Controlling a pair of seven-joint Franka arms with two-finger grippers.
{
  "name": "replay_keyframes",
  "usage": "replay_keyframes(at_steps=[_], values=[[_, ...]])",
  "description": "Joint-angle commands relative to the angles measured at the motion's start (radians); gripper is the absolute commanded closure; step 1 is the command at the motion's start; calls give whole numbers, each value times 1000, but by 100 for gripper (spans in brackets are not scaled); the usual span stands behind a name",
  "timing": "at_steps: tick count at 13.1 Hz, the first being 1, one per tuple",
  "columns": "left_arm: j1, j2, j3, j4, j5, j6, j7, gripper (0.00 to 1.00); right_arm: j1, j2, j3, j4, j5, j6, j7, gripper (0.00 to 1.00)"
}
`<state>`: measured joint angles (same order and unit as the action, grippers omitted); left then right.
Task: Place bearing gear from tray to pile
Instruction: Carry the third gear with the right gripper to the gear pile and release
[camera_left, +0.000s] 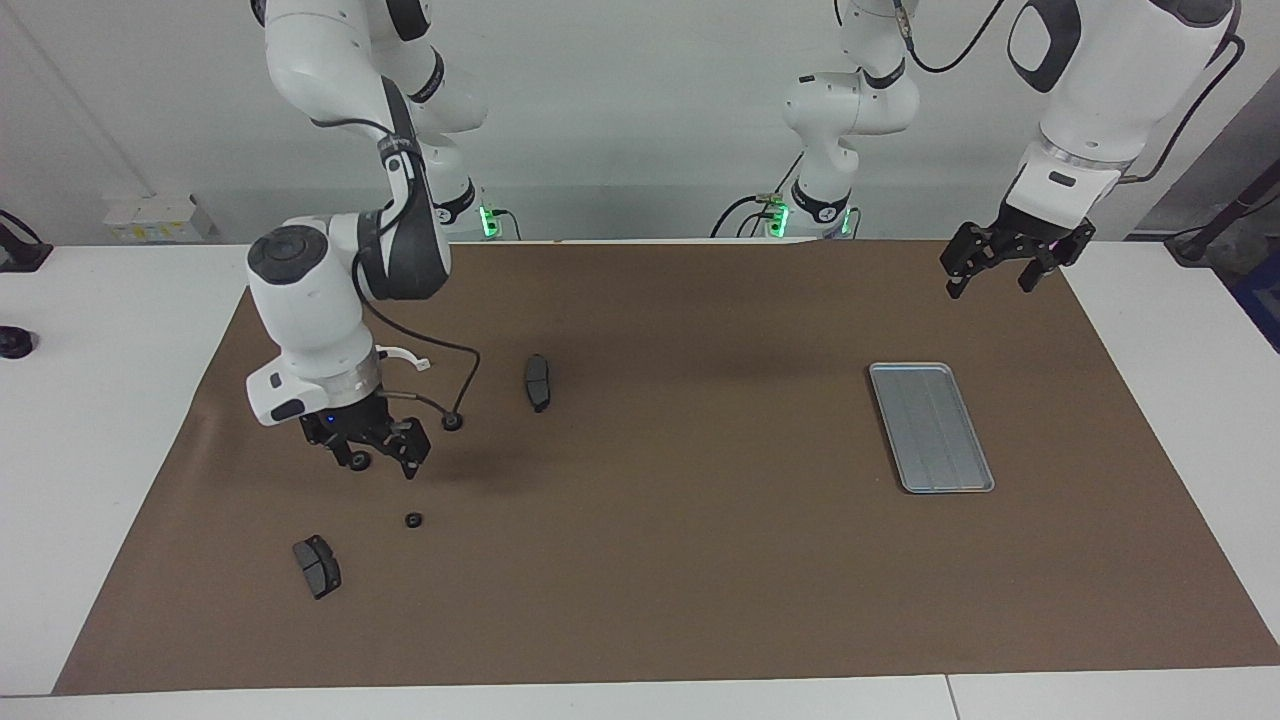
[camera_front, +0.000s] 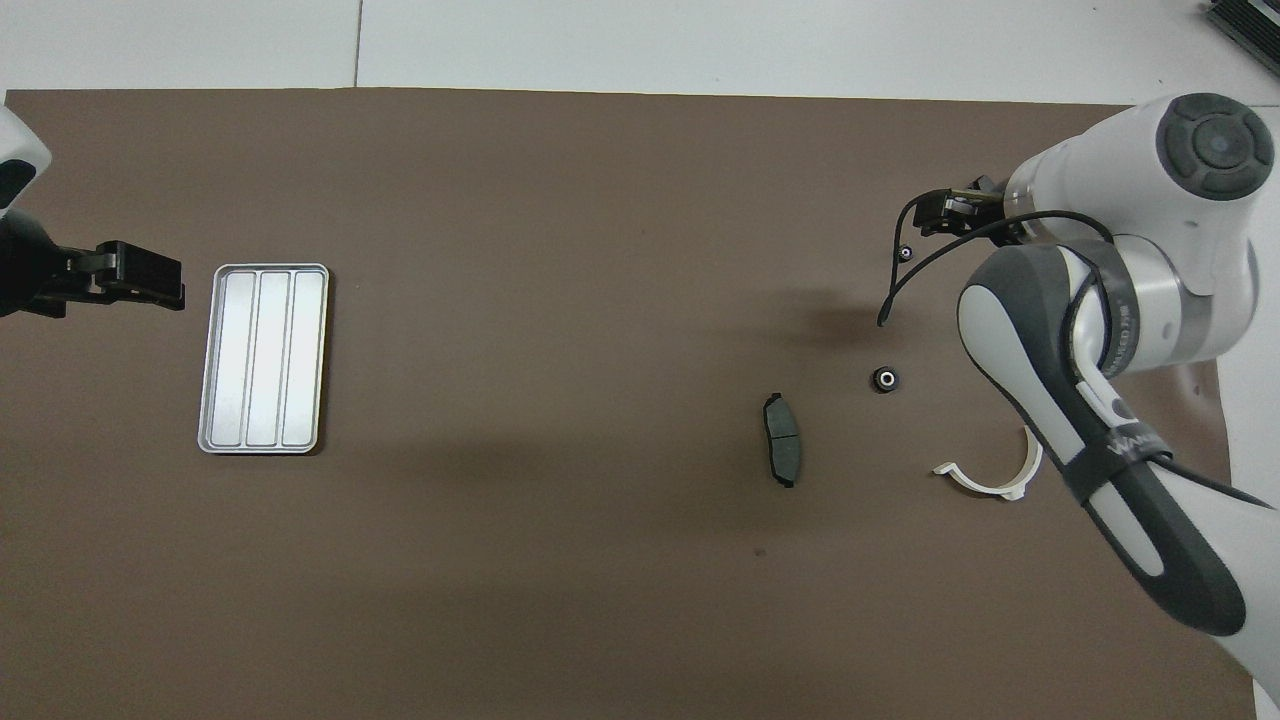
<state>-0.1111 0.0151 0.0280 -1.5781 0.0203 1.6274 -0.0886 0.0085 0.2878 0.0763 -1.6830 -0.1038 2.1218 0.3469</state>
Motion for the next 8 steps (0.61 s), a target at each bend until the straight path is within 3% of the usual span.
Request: replay_keyframes(at_steps=[1, 4, 8], values=[[4, -27, 0, -34, 12, 14, 4, 0, -5, -140, 8, -27, 32, -142, -100, 0], [2, -27, 0, -34, 13, 14, 4, 0, -10, -251, 7, -11, 67, -302, -178, 0], [4, -27, 0, -34, 13, 14, 4, 0, -33, -254, 2, 126, 70, -500, -279, 0]])
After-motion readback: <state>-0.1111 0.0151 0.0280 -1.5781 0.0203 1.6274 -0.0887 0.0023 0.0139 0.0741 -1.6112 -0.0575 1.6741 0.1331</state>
